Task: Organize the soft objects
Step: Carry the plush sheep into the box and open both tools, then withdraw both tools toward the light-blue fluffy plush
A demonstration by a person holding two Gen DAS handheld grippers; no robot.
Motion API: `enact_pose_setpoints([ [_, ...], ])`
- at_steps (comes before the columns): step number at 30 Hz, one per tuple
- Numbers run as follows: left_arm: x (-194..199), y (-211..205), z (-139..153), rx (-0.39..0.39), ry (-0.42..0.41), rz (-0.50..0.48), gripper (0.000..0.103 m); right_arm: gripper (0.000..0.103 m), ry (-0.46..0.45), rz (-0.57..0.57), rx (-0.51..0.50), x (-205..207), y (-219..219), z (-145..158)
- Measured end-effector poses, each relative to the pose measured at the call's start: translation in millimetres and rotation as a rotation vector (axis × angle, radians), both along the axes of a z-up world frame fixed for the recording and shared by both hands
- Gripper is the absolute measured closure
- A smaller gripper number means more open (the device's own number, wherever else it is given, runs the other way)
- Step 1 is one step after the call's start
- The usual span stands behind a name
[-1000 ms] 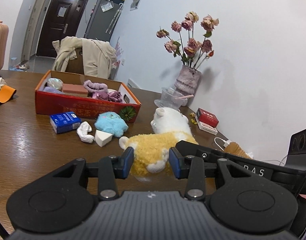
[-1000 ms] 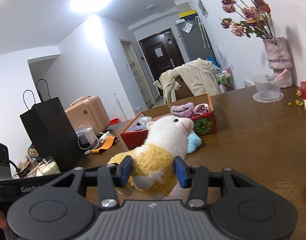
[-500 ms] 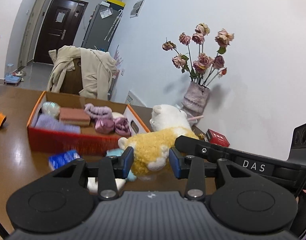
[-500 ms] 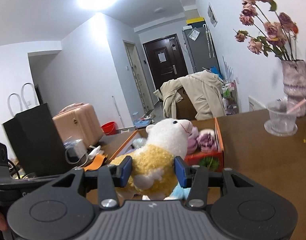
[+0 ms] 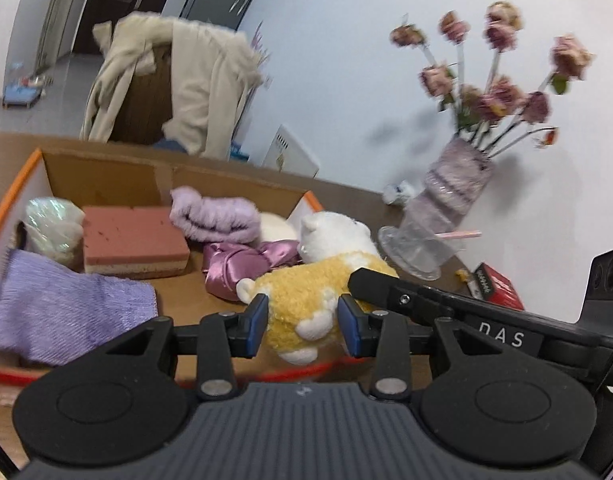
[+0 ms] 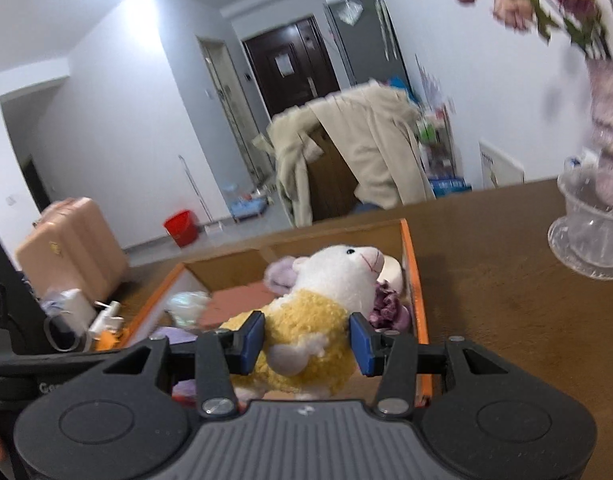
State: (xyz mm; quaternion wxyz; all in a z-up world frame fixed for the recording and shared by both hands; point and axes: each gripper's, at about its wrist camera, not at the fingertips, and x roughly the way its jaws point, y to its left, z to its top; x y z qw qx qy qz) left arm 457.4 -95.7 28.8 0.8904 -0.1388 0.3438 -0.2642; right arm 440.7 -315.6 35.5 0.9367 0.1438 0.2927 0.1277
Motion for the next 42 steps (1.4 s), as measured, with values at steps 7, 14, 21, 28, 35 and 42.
enact_pose_setpoints([
  [7, 30.5, -7.0, -41.9, 0.002, 0.118, -0.033, 0.067, 0.056, 0.095, 0.004, -0.126, 30.8, 4.5, -33.4],
  [14, 6.9, -4.9, -12.7, 0.054, 0.02, -0.025, 0.066, 0.05, 0.011, 0.0, -0.193, 11.1, 5.2, -10.2],
  [21, -65.8, 11.3, 32.9, 0.162, -0.125, 0.033, 0.057, 0.047, -0.055, 0.023, -0.194, -41.1, -1.8, 29.6],
  [28, -155.4, 27.3, 51.2, 0.231, -0.212, 0.105, 0.047, 0.035, -0.083, 0.072, -0.22, -119.5, 0.3, 47.0],
  [35, -235.6, 28.7, 48.5, 0.266, -0.25, 0.169, 0.037, 0.031, -0.057, 0.087, -0.228, -189.8, 1.1, 36.5],
  [42, -294.2, 34.0, 23.4, 0.274, -0.208, 0.233, 0.031, 0.029, -0.002, 0.128, -0.182, -250.3, -2.3, 4.7],
])
